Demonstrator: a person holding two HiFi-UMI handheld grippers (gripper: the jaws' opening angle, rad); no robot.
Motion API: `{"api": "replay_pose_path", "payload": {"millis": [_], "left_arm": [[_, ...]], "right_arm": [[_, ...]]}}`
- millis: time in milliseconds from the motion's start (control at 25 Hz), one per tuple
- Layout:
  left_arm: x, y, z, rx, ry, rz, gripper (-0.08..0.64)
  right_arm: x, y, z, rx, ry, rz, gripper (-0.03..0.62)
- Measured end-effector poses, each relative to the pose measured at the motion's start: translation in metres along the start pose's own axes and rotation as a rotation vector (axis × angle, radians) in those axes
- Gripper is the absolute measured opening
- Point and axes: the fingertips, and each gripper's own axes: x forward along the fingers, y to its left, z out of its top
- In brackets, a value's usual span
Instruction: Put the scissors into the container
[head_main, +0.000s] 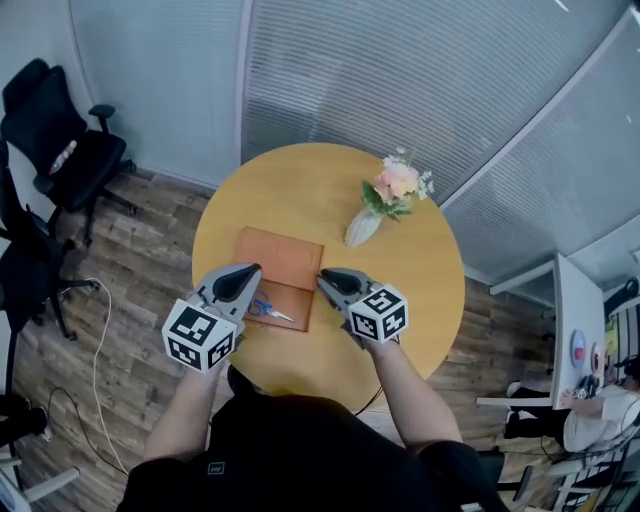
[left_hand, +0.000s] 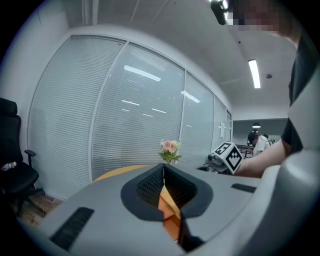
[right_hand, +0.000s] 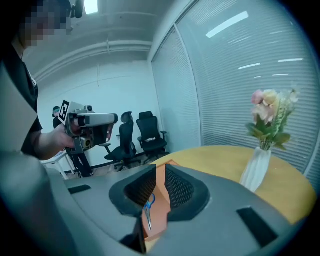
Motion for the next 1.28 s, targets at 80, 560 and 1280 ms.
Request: {"api": "replay_pose_path", "payload": {"millis": [80,560,1280], "left_arm": [[0.011,-0.013,0.014,0.016,-0.013,0.001,0.014],[0.048,-0.072,0.111,0.195,-0.102,-0.083,0.014],[0.044,-0.052,0.119,0.221,-0.12,-0.019,0.014]], "right_arm": [[-0.021,-0.007,0.014,0.002,-0.048,-0.012,0.067],[-0.193,-0.074,0.073,0.176,-0.457,-0.247,0.04],[-0.262,-0.03,0.114,-0.055,-0.636,-0.412,0.035]]}}
